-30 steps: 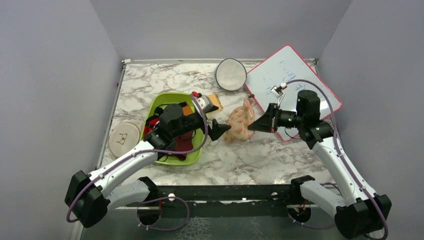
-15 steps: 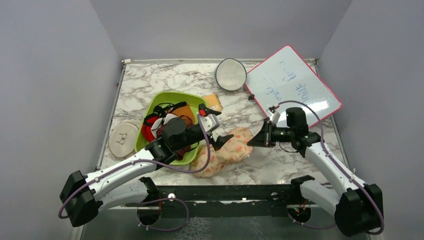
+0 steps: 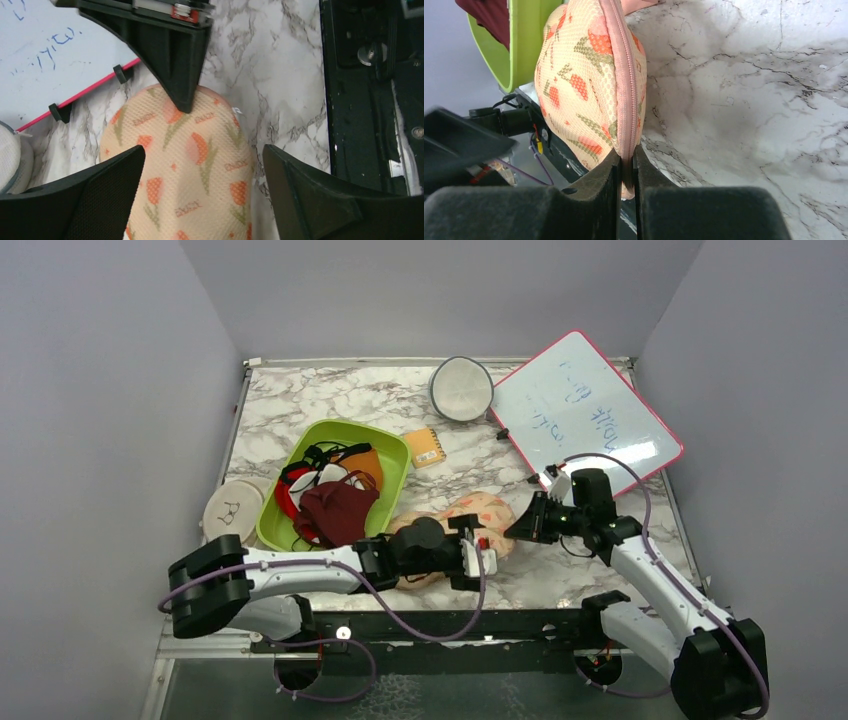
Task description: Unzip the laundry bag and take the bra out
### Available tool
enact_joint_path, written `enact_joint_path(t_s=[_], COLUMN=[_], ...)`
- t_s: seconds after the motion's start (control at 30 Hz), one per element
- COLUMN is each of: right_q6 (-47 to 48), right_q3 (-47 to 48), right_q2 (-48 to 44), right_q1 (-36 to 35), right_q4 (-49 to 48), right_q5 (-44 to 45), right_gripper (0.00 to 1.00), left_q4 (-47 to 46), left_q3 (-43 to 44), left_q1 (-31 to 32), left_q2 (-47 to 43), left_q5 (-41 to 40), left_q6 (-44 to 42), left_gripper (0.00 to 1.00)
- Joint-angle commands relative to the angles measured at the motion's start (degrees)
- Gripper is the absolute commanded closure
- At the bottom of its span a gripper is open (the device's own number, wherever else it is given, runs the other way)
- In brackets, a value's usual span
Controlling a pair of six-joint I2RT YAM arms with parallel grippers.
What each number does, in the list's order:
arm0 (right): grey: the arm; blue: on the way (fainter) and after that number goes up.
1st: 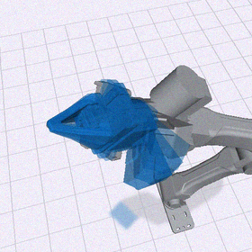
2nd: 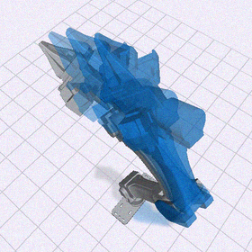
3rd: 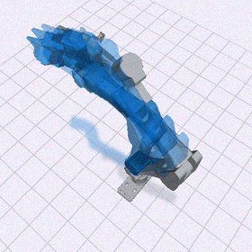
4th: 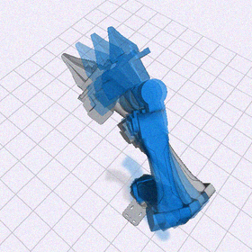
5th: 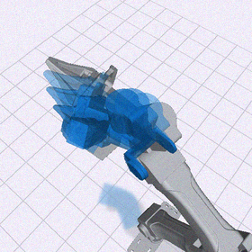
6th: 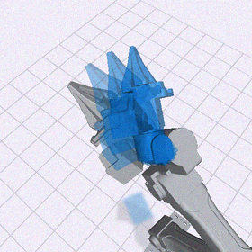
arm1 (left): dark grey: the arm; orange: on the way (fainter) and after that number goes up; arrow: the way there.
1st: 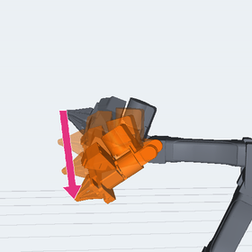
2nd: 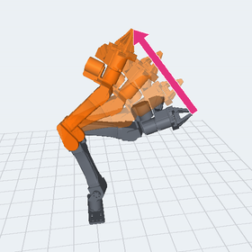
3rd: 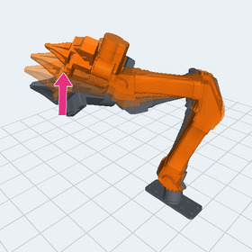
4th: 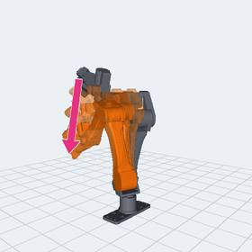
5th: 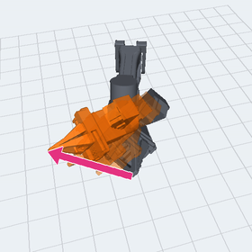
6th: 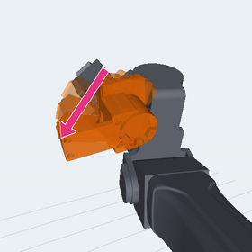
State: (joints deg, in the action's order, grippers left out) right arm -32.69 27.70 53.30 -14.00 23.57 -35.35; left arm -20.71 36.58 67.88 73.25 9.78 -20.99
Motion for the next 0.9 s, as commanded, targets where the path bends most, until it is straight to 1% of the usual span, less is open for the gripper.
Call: enact_joint_path(t_s=[0.0,0.07,0.1,0.2,0.23,0.37,0.4,0.5,0.53,0.57,0.6,0.67,0.73,0.8,0.87], right_q6=[0.54,-0.41,-0.72,-0.97,-0.85,0.00,0.19,0.99,1.35,1.84,2.41,3.47,4.16,3.83,3.54], right_q3=[0.70,0.19,0.14,0.77,1.16,2.49,2.58,3.15,3.48,3.80,4.44,6.73,7.96,9.46,10.58], right_q2=[-0.69,-0.83,-0.71,-0.43,-0.31,-0.45,-0.59,-0.99,-1.13,-1.17,-1.19,-1.34,-2.57,-4.29,-6.28], right_q1=[-0.06,-0.06,-0.06,-0.04,-0.06,-0.06,-0.06,-0.06,-0.06,-0.06,-0.04,-0.06,-0.06,-0.06,-0.05], right_q4=[-1.39,-2.11,-2.28,-2.40,-2.15,-0.21,0.00,0.74,0.96,1.02,1.37,3.46,3.33,3.99,4.17], right_q5=[0.89,0.25,-0.14,-1.35,-1.40,-0.25,0.00,0.73,1.00,1.06,1.28,3.44,3.41,5.37,7.37], right_gripper=[0.90,0.90,0.90,0.90,0.90,0.90,0.90,0.89,0.89,0.86,0.82,0.69,0.59,0.53,0.50], left_q4=[-4.49,-5.53,-6.23,-7.58,-7.88,-9.89,-10.17,-10.14,-10.10,-10.06,-10.05,-10.13,-10.14,-10.14,-10.21], left_q3=[-1.68,-1.85,-1.91,-1.64,-1.25,-0.26,0.06,0.92,1.21,1.48,1.56,1.57,1.67,1.79,1.91], left_q1=[8.27,10.63,11.85,12.88,12.89,12.89,12.89,12.89,12.85,12.81,12.71,11.90,10.60,9.00,7.10], left_q2=[3.82,6.37,7.62,10.31,11.12,14.65,15.24,16.06,16.12,16.02,15.70,14.50,12.93,11.08,9.46], left_q5=[-17.56,-22.81,-25.18,-27.54,-28.51,-33.97,-34.66,-34.75,-34.70,-34.77,-34.59,-33.91,-31.95,-29.77,-27.79], left_q6=[-7.54,-10.04,-11.32,-11.79,-11.38,-11.52,-11.36,-9.73,-9.11,-8.24,-7.40,-5.30,-2.83,0.26,3.86], left_gripper=[0.28,0.35,0.37,0.39,0.41,0.54,0.59,0.70,0.77,0.82,0.86,1.00,1.00,1.00,1.00])
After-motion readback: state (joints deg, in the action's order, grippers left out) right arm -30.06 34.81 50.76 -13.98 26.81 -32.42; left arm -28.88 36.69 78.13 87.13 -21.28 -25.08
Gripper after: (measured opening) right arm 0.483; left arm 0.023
